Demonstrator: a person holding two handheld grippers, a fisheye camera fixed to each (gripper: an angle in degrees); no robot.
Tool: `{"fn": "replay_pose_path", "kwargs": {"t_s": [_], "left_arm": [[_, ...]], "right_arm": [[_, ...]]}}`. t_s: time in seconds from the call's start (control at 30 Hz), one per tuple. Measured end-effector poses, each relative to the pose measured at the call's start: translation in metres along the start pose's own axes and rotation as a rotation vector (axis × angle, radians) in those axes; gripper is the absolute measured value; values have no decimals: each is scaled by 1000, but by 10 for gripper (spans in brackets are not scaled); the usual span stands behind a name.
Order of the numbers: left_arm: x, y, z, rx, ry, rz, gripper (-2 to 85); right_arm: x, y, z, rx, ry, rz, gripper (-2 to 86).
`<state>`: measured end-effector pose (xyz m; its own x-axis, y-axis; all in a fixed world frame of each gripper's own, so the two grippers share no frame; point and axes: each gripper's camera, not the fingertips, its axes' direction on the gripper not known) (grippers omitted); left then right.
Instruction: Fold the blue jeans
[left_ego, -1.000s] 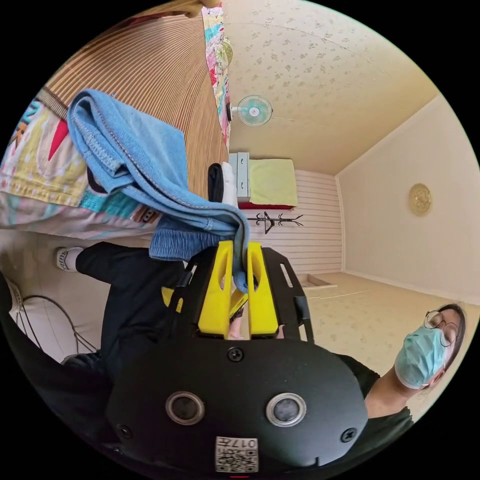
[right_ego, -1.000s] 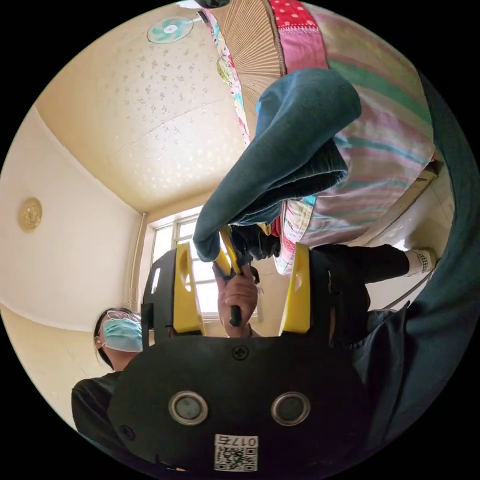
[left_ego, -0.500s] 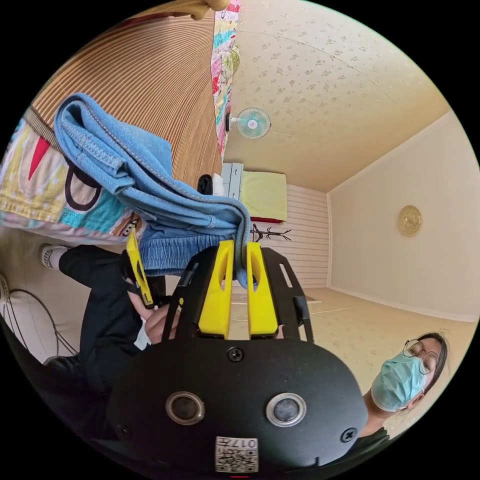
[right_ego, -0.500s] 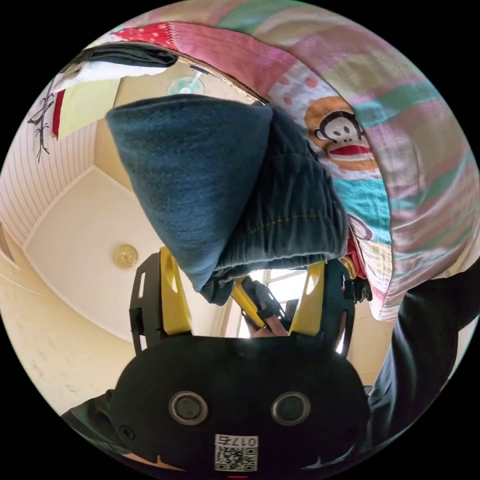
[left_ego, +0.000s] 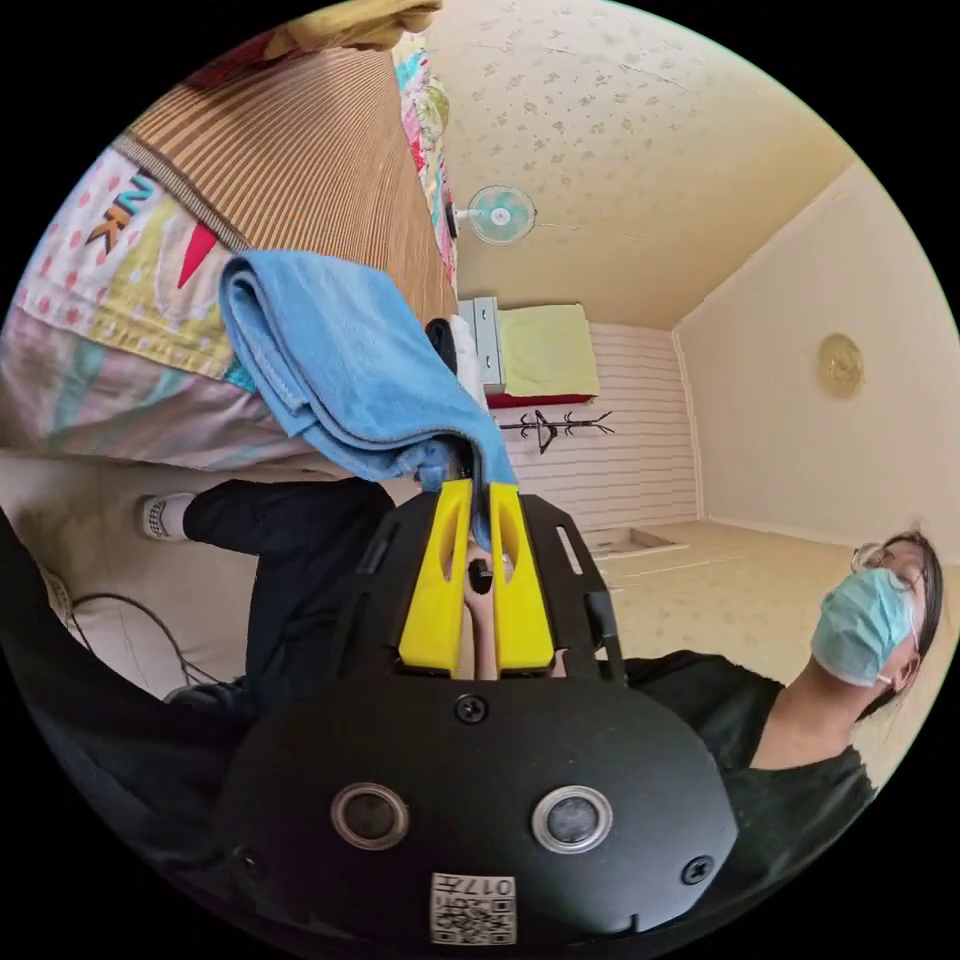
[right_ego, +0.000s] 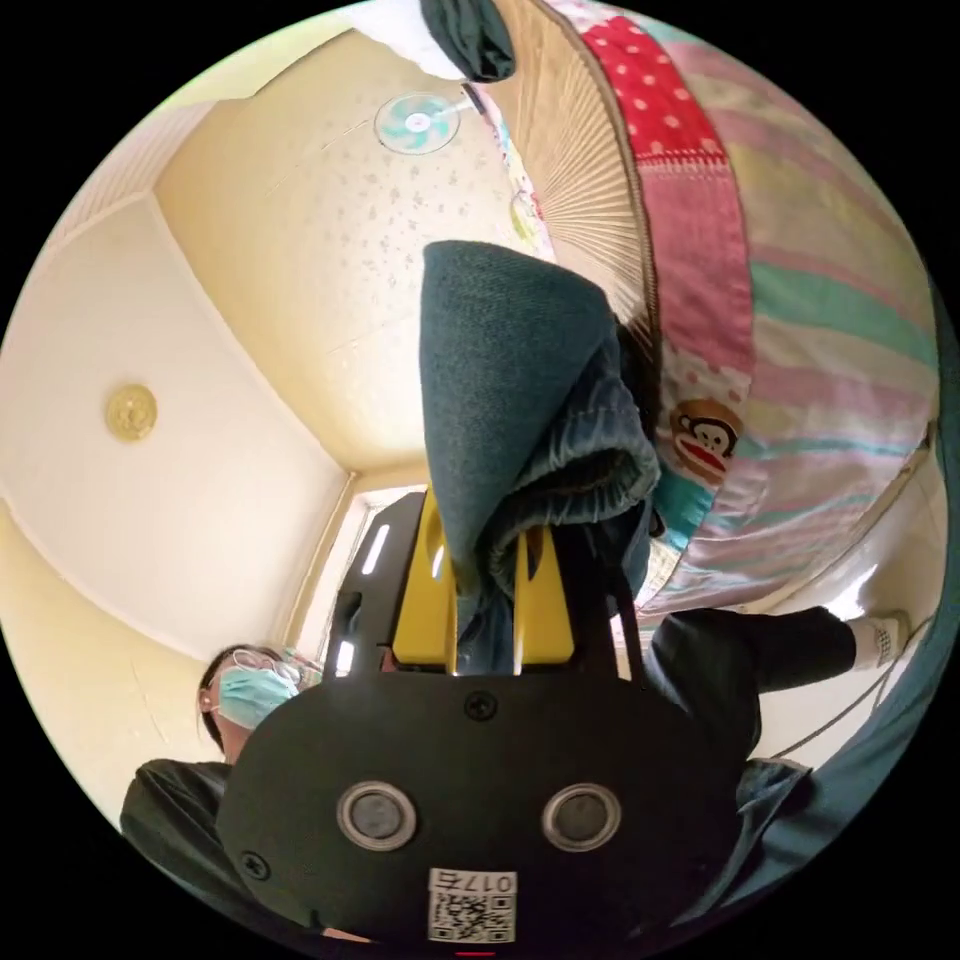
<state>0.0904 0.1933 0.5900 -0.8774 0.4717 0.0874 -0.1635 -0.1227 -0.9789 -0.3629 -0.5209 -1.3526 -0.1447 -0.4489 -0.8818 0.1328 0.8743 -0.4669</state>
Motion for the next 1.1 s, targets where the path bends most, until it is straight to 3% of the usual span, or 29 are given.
{"fn": "replay_pose_path", "kwargs": {"t_s": [0.27, 0.43, 0.57, 0.67, 0.73, 0.87, 1.0, 1.1], "left_arm": [[-2, 30, -25, 20, -18, 76, 38], [-1, 33, -20, 38, -40, 60, 36], [5, 31, -1, 16, -77, 65, 36], [10, 35, 12, 6, -104, 72, 38], [10, 38, 17, 8, -117, 65, 39], [3, 43, 20, 16, -140, 16, 38], [8, 47, 20, 41, -182, -2, 38], [16, 51, 23, 61, -230, 18, 40]], "right_arm": [[-87, -36, -2, -131, 16, -292, 84], [-193, -148, 38, -254, 199, -471, 79], [-281, -216, 50, -214, 222, -627, 80], [-330, -256, 30, -62, 301, -676, 80], [-335, -289, -5, 99, 375, -574, 80], [-298, -317, -82, 368, 476, -356, 71], [-239, -282, -183, 609, 683, -204, 26], [-184, -235, -249, 679, 512, -169, 11]]}}
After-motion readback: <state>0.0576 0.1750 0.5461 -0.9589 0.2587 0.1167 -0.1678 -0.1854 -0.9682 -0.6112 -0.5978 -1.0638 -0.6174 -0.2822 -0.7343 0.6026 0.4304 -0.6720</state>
